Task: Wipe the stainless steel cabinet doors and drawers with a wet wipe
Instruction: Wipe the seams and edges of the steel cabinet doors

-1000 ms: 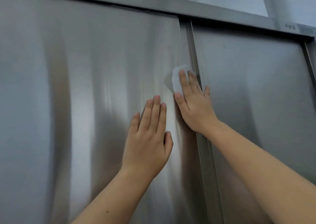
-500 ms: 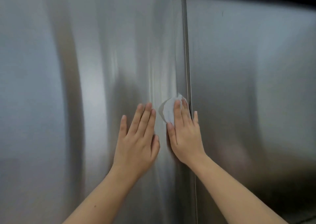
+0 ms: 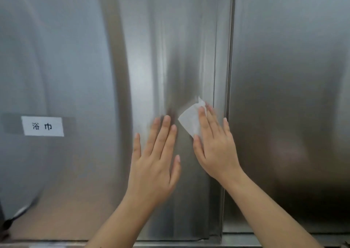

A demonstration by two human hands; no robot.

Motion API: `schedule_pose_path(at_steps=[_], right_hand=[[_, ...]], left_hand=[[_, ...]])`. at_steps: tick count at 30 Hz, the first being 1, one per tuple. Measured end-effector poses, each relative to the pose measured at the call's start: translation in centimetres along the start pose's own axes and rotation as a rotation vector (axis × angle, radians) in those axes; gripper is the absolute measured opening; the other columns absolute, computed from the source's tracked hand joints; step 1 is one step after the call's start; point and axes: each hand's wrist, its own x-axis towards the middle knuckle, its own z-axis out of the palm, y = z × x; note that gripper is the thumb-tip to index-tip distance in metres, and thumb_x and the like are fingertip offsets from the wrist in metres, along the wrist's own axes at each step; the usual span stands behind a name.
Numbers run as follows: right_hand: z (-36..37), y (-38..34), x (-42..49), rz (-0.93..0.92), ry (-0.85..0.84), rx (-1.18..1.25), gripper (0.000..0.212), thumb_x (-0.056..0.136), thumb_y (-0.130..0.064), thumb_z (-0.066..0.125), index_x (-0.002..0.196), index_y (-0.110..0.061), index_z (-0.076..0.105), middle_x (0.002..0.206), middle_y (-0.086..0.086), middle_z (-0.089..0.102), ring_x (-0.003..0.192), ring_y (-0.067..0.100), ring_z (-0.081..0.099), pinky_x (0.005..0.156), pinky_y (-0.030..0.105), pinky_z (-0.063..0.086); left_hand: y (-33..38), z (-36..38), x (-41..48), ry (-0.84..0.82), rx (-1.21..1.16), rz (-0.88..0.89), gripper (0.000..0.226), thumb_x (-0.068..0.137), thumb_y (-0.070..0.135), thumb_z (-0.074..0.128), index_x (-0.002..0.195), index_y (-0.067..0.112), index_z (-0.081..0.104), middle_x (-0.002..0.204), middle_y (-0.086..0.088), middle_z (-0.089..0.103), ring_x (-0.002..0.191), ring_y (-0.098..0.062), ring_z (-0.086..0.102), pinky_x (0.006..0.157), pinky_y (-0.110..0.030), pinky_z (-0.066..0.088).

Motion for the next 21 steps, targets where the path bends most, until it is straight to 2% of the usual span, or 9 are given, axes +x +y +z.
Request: schedule_pose_path(at_steps=[4, 11, 18, 21], right_hand=[[0.3, -2.7, -1.4, -0.016, -0.037, 0.024, 0.055, 0.091, -0.023, 0.035, 0.139, 0.003, 0.033, 0.144, 0.018, 0.036, 0.133, 0.033, 0.033, 0.102, 0.055, 0.035], [1.8, -9.2, -3.2, -0.107, -0.074, 0.067, 0.055, 0.086, -0.020, 0.038, 0.135, 0.005, 0.039, 0.140, 0.019, 0.043, 0.128, 0.035, 0.042, 0.097, 0.054, 0.038], [4.5, -19.0, -3.4, -0.131, -0.093, 0.125, 0.055, 0.084, -0.019, 0.038, 0.133, 0.006, 0.040, 0.138, 0.019, 0.044, 0.126, 0.036, 0.045, 0.094, 0.054, 0.041], [5.6, -23.7, -2.7, -0.124, -0.135, 0.125, 0.056, 0.083, -0.019, 0.037, 0.133, 0.007, 0.042, 0.138, 0.020, 0.044, 0.125, 0.037, 0.045, 0.093, 0.055, 0.042]], left_hand=[[-0.9, -1.9, -2.3, -0.033, 0.037, -0.053, 0.056, 0.087, 0.028, 0.036, 0.137, 0.004, 0.043, 0.147, -0.011, 0.034, 0.137, -0.029, 0.029, 0.108, -0.050, 0.016], [-4.9, -4.8, -6.8, -0.087, 0.083, -0.155, 0.055, 0.086, 0.027, 0.036, 0.135, 0.003, 0.045, 0.146, -0.012, 0.034, 0.137, -0.028, 0.029, 0.107, -0.049, 0.016], [-12.8, -9.7, -12.0, -0.132, 0.125, -0.212, 0.055, 0.088, 0.027, 0.035, 0.137, 0.003, 0.043, 0.148, -0.012, 0.031, 0.138, -0.026, 0.022, 0.108, -0.048, 0.013], [-17.1, -12.5, -14.0, -0.149, 0.149, -0.224, 0.055, 0.089, 0.027, 0.034, 0.137, 0.003, 0.043, 0.148, -0.012, 0.031, 0.139, -0.025, 0.022, 0.108, -0.052, 0.017]])
